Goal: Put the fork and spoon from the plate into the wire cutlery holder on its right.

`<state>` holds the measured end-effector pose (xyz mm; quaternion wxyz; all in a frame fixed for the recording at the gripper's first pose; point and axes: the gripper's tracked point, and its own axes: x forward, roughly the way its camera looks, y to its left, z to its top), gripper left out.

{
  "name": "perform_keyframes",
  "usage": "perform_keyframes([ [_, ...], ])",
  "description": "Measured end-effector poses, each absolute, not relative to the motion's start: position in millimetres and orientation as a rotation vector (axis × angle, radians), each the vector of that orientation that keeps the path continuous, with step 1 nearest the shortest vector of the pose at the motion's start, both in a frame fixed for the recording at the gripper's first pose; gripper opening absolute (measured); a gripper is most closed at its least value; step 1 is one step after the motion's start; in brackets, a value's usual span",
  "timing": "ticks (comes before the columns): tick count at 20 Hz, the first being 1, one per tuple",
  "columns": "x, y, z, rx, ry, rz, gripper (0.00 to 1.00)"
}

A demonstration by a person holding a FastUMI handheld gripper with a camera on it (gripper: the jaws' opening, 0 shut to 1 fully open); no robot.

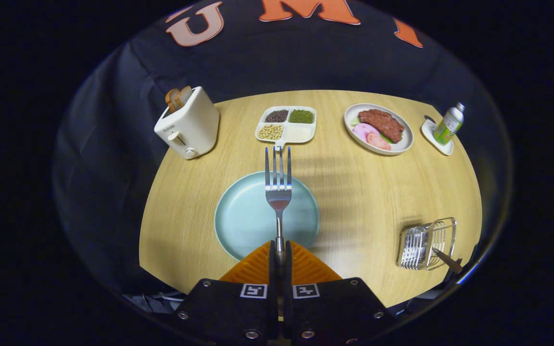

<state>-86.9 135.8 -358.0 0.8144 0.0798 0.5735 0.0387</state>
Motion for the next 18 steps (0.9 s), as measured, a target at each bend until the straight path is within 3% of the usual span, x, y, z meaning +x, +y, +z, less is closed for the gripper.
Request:
perform_keyframes([
  [11, -159.2, -12.2, -337.9, 0.224, 1.251, -0.193, 0.05],
  [18, -179.6, -63.5, -363.3, 0.164, 1.351, -0.194, 0.05],
])
